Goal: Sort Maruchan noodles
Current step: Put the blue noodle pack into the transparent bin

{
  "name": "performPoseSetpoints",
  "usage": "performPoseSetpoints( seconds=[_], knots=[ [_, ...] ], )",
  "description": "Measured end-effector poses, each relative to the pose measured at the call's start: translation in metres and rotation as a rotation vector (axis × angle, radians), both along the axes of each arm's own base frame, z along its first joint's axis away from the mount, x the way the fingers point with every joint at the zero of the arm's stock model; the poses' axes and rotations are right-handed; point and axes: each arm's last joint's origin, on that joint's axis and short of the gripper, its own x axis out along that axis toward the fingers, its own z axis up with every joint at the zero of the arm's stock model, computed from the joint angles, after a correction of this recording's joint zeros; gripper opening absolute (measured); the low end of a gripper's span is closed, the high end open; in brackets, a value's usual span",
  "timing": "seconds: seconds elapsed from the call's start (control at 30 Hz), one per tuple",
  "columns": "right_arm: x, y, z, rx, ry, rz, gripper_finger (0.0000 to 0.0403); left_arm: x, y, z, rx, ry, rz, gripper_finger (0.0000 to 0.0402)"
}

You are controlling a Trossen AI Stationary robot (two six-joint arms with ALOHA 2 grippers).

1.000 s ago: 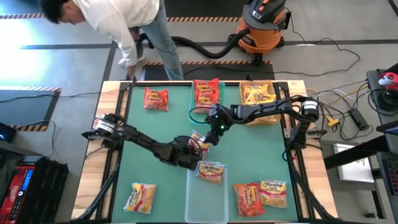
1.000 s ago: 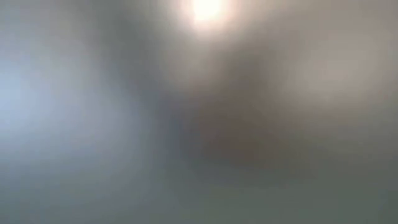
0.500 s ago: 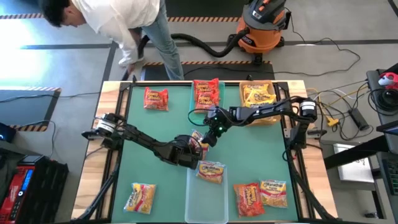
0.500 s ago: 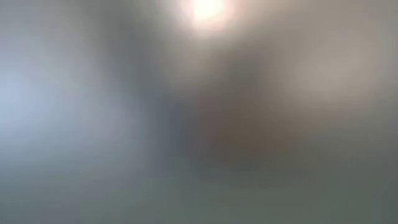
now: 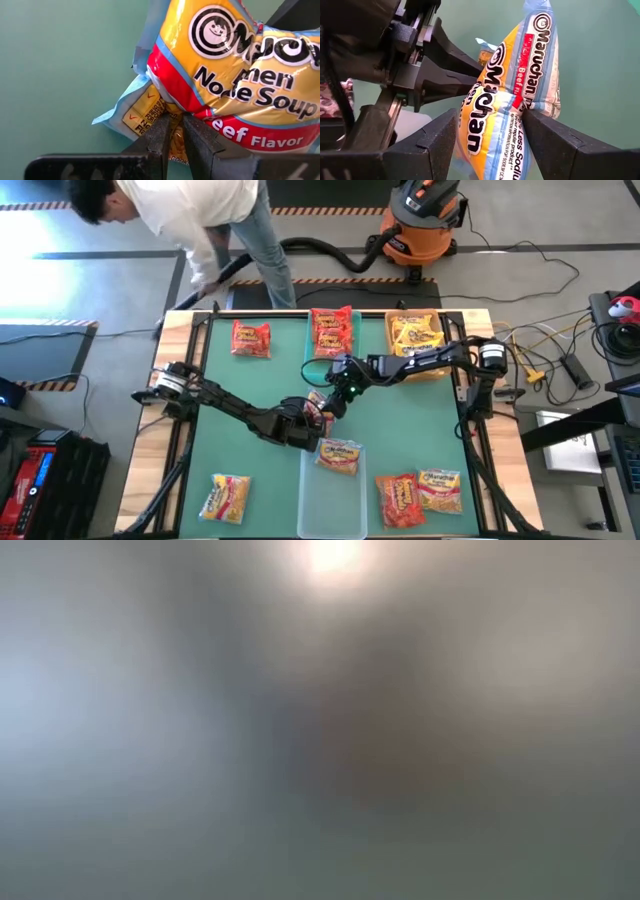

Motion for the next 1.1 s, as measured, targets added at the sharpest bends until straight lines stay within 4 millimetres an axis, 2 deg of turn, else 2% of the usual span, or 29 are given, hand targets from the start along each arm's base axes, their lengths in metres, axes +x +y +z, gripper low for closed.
performPoseSetpoints(
  seconds=[0.3, 0.63, 0.97, 1.1],
  knots=[
    [0.0, 0.001, -0.001, -0.012, 0.003, -0.008, 0.0207, 0.0, 0.0, 0.0, 0.001, -0.005, 0.001, 0.0037],
    [0.0, 0.002, -0.001, -0.024, 0.007, -0.001, 0.0113, 0.001, 0.0, 0.001, 0.014, -0.025, 0.009, 0.0037],
    [0.0, 0.002, -0.002, -0.022, 0.006, 0.007, 0.0031, -0.001, -0.002, 0.02, 0.046, -0.087, 0.019, 0.0037],
    [-0.001, 0.002, -0.001, -0.026, 0.004, 0.012, 0.0011, -0.003, -0.005, 0.024, 0.04, -0.102, 0.016, 0.0037]
  ],
)
